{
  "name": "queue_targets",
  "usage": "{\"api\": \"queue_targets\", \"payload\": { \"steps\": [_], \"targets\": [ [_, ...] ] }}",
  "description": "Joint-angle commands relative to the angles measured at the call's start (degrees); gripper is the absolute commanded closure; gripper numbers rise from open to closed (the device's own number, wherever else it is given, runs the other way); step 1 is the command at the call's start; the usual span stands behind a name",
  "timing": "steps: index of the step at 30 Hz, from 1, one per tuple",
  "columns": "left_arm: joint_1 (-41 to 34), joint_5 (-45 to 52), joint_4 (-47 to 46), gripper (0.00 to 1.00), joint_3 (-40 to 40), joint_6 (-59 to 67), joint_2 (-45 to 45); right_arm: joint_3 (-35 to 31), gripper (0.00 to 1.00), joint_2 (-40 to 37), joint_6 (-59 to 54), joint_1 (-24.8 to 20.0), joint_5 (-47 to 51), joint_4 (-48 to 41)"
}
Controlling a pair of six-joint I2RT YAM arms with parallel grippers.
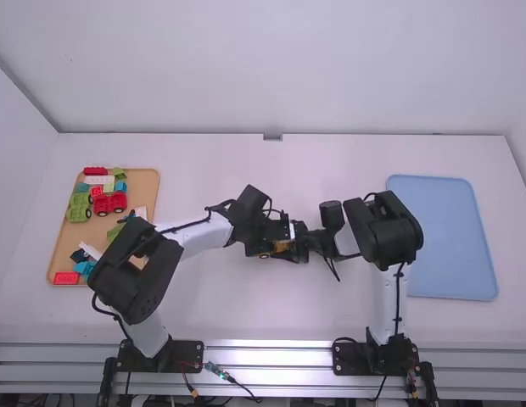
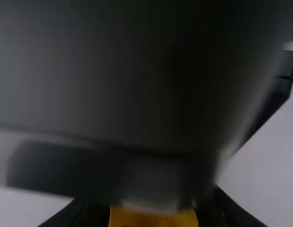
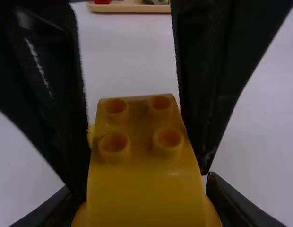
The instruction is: Assemble lego blocks to make yellow taxi
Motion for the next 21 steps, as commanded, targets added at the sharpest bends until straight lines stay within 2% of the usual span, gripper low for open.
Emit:
{"api": "queue_targets", "payload": {
  "steps": [1, 5, 7, 10, 12, 13, 14, 15, 17, 18, 19, 20, 21],
  "targets": [
    [1.4, 0.9, -1.0, 0.51, -0.5, -0.4, -3.0, -0.1, 0.62, 0.9, 1.3, 0.6, 2.5, -0.8],
    [3.8, 4.0, -1.9, 0.43, -0.6, -0.1, -5.2, -0.1, 0.62, 0.9, 1.3, 0.6, 2.4, -0.8],
    [5.7, 5.6, -3.0, 0.36, -0.6, 0.5, -6.9, -0.1, 0.62, 0.9, 1.3, 0.7, 2.5, -0.8],
    [6.9, 5.6, -3.9, 0.34, -0.6, 1.0, -7.7, -0.1, 0.62, 0.9, 1.3, 0.7, 2.5, -0.8],
    [7.7, 5.8, -4.9, 0.27, -0.6, 1.5, -8.1, -0.1, 0.62, 0.9, 1.3, 0.7, 2.4, -0.8],
    [8.3, 6.1, -5.7, 0.1, -0.6, 2.0, -8.5, -0.1, 0.61, 0.9, 1.3, 0.7, 2.5, -0.8],
    [8.9, 6.9, -6.4, 0.01, -0.6, 2.6, -8.7, -0.1, 0.59, 0.9, 1.3, 0.7, 2.4, -0.8],
    [9.7, 8.3, -7.2, 0.01, -0.6, 3.5, -9.2, -0.1, 0.57, 0.9, 1.3, 0.7, 2.5, -0.8],
    [11.1, 10.7, -8.1, 0.01, -0.6, 4.4, -9.8, -0.1, 0.53, 0.9, 1.3, 0.7, 2.4, -0.8],
    [12.7, 13.1, -8.8, 0.01, -0.8, 5.7, -10.6, -0.1, 0.48, 0.9, 1.3, 0.7, 2.4, -0.8],
    [14.4, 15.0, -8.5, 0.01, -1.3, 6.3, -11.4, -0.1, 0.42, 0.9, 1.3, 0.7, 2.4, -0.8],
    [17.2, 18.3, -7.7, 0.01, -2.4, 6.6, -12.8, -0.1, 0.24, 0.9, 1.3, 0.7, 2.4, -0.8],
    [17.5, 18.7, -7.6, 0.01, -2.6, 6.6, -13.0, -0.1, 0.22, 0.9, 1.3, 0.7, 2.4, -0.8]
  ]
}}
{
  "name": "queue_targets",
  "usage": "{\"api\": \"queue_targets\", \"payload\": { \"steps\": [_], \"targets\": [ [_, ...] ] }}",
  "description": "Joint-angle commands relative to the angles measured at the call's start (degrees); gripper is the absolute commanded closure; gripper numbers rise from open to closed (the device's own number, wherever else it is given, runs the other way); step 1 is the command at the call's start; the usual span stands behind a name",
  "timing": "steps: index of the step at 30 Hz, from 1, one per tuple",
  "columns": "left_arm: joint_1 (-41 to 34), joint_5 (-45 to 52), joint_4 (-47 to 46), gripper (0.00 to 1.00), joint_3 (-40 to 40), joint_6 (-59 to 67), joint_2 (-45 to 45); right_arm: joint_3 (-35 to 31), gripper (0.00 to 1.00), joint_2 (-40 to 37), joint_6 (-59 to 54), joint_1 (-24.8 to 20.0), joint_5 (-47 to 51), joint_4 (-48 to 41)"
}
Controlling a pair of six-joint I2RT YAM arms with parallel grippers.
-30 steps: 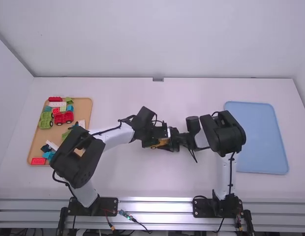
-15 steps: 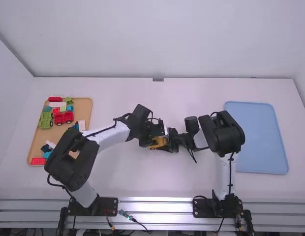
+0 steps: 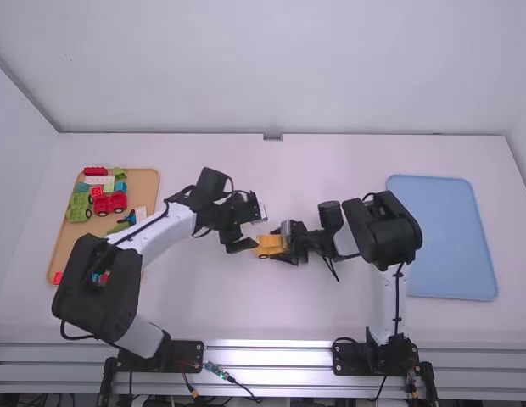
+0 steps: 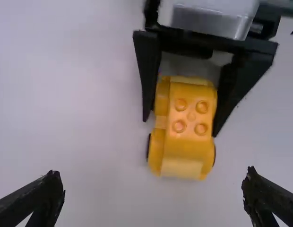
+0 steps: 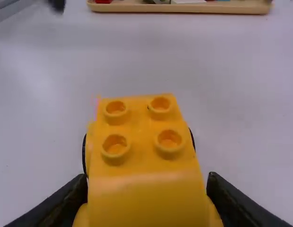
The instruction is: Assemble lego blocks to make yellow taxi
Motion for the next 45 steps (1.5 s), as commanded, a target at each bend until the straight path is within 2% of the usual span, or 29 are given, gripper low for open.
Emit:
{"api": "queue_targets", "payload": {
  "steps": [1, 2, 4, 7, 12, 13, 15, 16, 18, 19, 26, 28, 30, 36, 39, 40, 41, 45],
  "targets": [
    [5.6, 9.2, 1.0, 0.01, -2.6, 1.9, -4.3, -0.2, 0.18, 0.9, 1.0, 0.3, 1.9, -0.6],
    [8.6, 12.2, 2.5, 0.01, -4.3, 2.0, -5.7, -0.2, 0.13, 0.9, 1.0, 0.4, 1.9, -0.6],
    [12.5, 16.7, 4.8, 0.01, -7.1, 2.0, -7.6, -0.2, 0.1, 0.9, 1.0, 0.5, 1.9, -0.4],
    [18.0, 22.3, 9.5, 0.01, -12.5, 2.0, -10.6, -0.2, 0.09, 0.9, 1.0, 1.5, 1.9, 0.4],
    [21.0, 24.2, 16.8, 0.01, -18.8, -0.1, -12.8, -0.2, 0.1, 0.9, 1.0, 3.1, 3.2, 1.5],
    [21.2, 23.5, 20.3, 0.01, -20.5, -3.5, -13.2, -0.2, 0.16, 0.9, 1.0, 3.7, 4.6, 1.5],
    [21.2, 21.9, 26.1, 0.01, -23.1, -8.7, -13.6, -0.2, 0.36, 0.9, 1.0, 4.6, 5.4, 1.5],
    [21.2, 21.6, 27.3, 0.01, -23.6, -9.6, -13.7, -0.2, 0.39, 0.9, 1.0, 4.7, 5.3, 1.6],
    [21.2, 20.7, 31.6, 0.01, -25.3, -13.0, -13.7, -0.2, 0.52, 0.9, 2.5, 4.9, 5.2, 2.7],
    [21.2, 20.6, 34.5, 0.01, -26.4, -14.9, -13.7, -0.1, 0.56, 0.9, 4.4, 4.9, 5.4, 3.8],
    [21.2, 20.8, 41.6, 0.01, -29.3, -17.8, -13.7, -0.2, 0.61, 0.3, 13.2, 2.5, 5.4, 8.4],
    [21.2, 20.7, 41.5, 0.01, -29.3, -17.8, -13.7, -1.2, 0.66, -1.7, 15.6, 0.0, 6.1, 8.3],
    [21.2, 20.7, 41.5, 0.01, -29.3, -17.8, -13.7, -2.3, 0.67, -3.3, 17.1, -1.6, 8.1, 8.3],
    [21.2, 20.8, 42.9, 0.01, -29.3, -18.2, -13.7, -9.1, 0.67, -13.2, 19.5, -10.0, 19.3, 8.0],
    [21.2, 20.6, 46.6, 0.01, -29.3, -24.5, -13.7, -15.0, 0.67, -22.9, 23.4, -17.4, 31.0, 7.9],
    [21.2, 20.5, 46.8, 0.01, -29.3, -24.8, -13.7, -15.3, 0.67, -23.3, 23.6, -17.8, 31.6, 8.0],
    [21.2, 20.5, 47.7, 0.01, -29.3, -26.8, -13.7, -17.1, 0.68, -26.6, 24.8, -21.2, 36.1, 8.0],
    [20.3, 15.9, 48.2, 0.01, -29.3, -29.9, -13.7, -19.9, 0.68, -32.3, 27.6, -28.1, 42.5, 8.0]
  ]
}}
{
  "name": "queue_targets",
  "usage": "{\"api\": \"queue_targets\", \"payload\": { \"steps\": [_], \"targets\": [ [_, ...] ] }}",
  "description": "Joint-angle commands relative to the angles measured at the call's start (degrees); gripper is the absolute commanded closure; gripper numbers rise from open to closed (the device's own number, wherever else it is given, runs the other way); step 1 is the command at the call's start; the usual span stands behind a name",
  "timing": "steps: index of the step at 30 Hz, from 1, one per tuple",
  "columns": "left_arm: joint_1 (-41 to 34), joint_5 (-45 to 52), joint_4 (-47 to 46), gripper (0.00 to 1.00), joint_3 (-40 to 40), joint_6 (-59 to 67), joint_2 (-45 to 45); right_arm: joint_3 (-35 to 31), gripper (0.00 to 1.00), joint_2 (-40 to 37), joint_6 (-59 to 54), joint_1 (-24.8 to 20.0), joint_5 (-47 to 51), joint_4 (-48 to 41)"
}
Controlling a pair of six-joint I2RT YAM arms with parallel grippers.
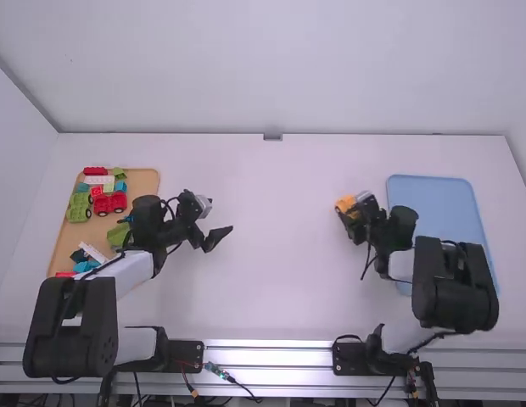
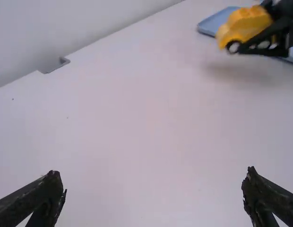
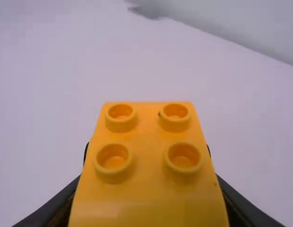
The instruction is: Assemble lego blocks to make yellow taxi
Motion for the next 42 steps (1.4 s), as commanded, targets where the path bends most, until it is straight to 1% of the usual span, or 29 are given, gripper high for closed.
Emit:
{"api": "queue_targets", "payload": {
  "steps": [1, 2, 3, 5, 7, 8, 10, 11, 14, 18, 22, 24, 27, 28, 29, 30, 31, 37, 40, 41, 42],
  "targets": [
    [-0.6, -5.2, 0.2, 0.01, -0.5, -5.3, -1.4, -2.0, 0.67, -4.1, 4.1, -4.9, 8.8, 0.1],
    [-0.7, -6.0, 0.2, 0.01, -0.5, -5.7, -1.4, -2.1, 0.67, -4.4, 4.3, -5.6, 9.1, 0.2],
    [-0.9, -7.8, 0.5, 0.01, -0.5, -7.1, -1.4, -2.1, 0.67, -5.2, 5.3, -8.5, 10.3, 0.1],
    [-0.9, -7.7, 1.3, 0.01, -0.5, -7.9, -1.4, -1.6, 0.69, -5.3, 6.3, -12.4, 11.6, -0.4],
    [-0.8, -7.2, 1.6, 0.01, -0.5, -7.7, -1.4, -1.0, 0.7, -5.3, 6.8, -14.0, 12.5, -2.0],
    [-0.6, -7.2, 2.1, 0.01, -0.5, -7.9, -1.4, -0.1, 0.71, -5.3, 8.3, -15.7, 14.6, -4.9],
    [-0.6, -7.2, 2.4, 0.01, -0.5, -7.9, -1.4, 0.7, 0.73, -5.3, 9.1, -16.7, 15.7, -7.2],
    [-0.6, -7.2, 2.6, 0.01, -0.5, -8.2, -1.4, 2.1, 0.73, -5.3, 9.7, -18.0, 17.2, -10.9],
    [-1.0, -7.4, 2.7, 0.01, -0.5, -9.2, -1.4, 4.6, 0.76, -5.3, 9.7, -19.8, 19.7, -16.3],
    [-0.7, -7.5, 2.7, 0.01, -0.5, -9.2, -1.4, 7.2, 0.73, -5.3, 9.8, -20.2, 21.6, -21.8],
    [-1.1, -7.6, 2.5, 0.01, -0.5, -9.0, -1.4, 9.3, 0.67, -5.3, 14.3, -20.1, 26.3, -25.7],
    [-1.0, -7.6, 2.5, 0.01, -0.5, -9.2, -1.4, 10.5, 0.57, -5.3, 14.6, -20.0, 27.4, -28.0],
    [-0.8, -7.3, 2.5, 0.01, -0.5, -9.2, -1.4, 11.6, 0.5, -5.3, 14.6, -20.1, 27.4, -31.1],
    [-1.1, -7.2, 2.5, 0.01, -0.5, -9.2, -1.4, 12.2, 0.45, -5.3, 14.6, -20.1, 27.4, -32.4],
    [-1.2, -7.3, 2.5, 0.01, -0.5, -9.2, -1.4, 12.5, 0.42, -5.3, 14.6, -20.1, 27.3, -33.1],
    [-1.2, -7.4, 2.5, 0.01, -0.5, -9.2, -1.4, 12.8, 0.42, -5.3, 14.6, -20.1, 27.4, -33.9],
    [-1.2, -7.4, 2.5, 0.01, -0.5, -9.2, -1.4, 13.5, 0.36, -5.3, 14.7, -20.1, 27.8, -35.3],
    [-1.2, -7.3, 2.4, 0.01, -0.5, -9.2, -1.4, 15.3, 0.34, -5.3, 14.7, -20.0, 27.8, -39.0],
    [-1.3, -7.3, 2.3, 0.01, -0.5, -9.2, -1.4, 15.3, 0.3, -5.3, 14.7, -20.0, 27.8, -39.4],
    [-1.2, -7.2, 2.4, 0.01, -0.5, -9.2, -1.4, 15.3, 0.22, -5.3, 14.7, -20.0, 27.8, -39.8],
    [-1.4, -7.2, 2.5, 0.01, -0.5, -9.2, -1.4, 15.4, 0.06, -5.3, 14.7, -20.0, 27.8, -40.1]
  ]
}}
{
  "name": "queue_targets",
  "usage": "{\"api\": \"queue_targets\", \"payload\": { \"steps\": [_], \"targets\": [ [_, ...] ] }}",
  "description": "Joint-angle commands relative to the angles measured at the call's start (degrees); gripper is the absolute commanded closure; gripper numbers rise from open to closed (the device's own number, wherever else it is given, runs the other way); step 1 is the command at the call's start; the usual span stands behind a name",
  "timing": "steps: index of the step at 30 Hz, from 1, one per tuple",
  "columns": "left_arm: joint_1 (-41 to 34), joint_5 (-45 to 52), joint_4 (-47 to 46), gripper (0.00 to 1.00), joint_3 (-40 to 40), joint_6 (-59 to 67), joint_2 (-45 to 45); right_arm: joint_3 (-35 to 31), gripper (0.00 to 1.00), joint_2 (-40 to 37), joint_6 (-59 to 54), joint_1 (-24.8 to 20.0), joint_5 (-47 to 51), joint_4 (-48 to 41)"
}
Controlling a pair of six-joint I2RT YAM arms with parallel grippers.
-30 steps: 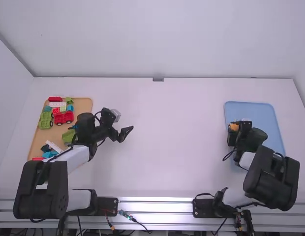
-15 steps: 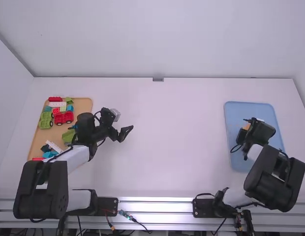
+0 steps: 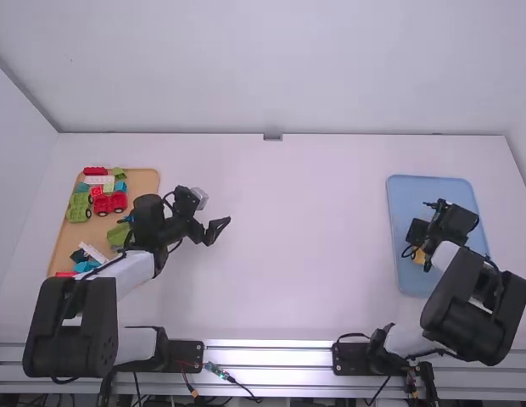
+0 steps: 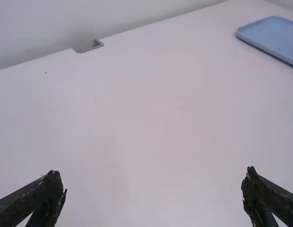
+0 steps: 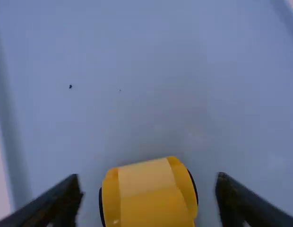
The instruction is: Assemble lego blocks to make yellow taxi
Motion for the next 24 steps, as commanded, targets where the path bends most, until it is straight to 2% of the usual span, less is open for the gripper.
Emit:
{"api": "queue_targets", "payload": {
  "steps": [1, 6, 9, 15, 18, 20, 24],
  "targets": [
    [-0.6, 0.3, 0.2, 0.01, -0.5, -0.2, -1.4, 1.2, 0.01, -0.9, 0.4, 0.1, 0.4, -0.6],
    [-0.6, -0.5, 0.6, 0.01, -0.5, -3.6, -1.4, 3.8, 0.01, -1.2, 4.8, 1.3, 4.0, -5.0],
    [-0.6, -4.7, 2.3, 0.01, -0.5, -10.2, -1.4, 8.9, 0.01, -2.6, 8.3, 4.2, 11.2, -14.4],
    [-2.5, -11.4, -0.9, 0.01, 0.4, -11.6, -3.3, 16.9, 0.01, -5.9, 13.1, 8.9, 15.7, -27.7],
    [-3.9, -17.0, -9.5, 0.01, 3.7, -15.1, -5.9, 20.8, 0.01, -8.3, 13.4, 11.7, 15.1, -34.3],
    [-5.3, -21.3, -20.2, 0.01, 7.9, -15.0, -8.5, 23.2, 0.01, -10.3, 13.4, 14.8, 15.0, -38.1],
    [-8.0, -28.0, -33.4, 0.01, 13.9, -15.0, -11.6, 23.6, 0.01, -13.8, 13.4, 20.2, 15.0, -39.8]
  ]
}}
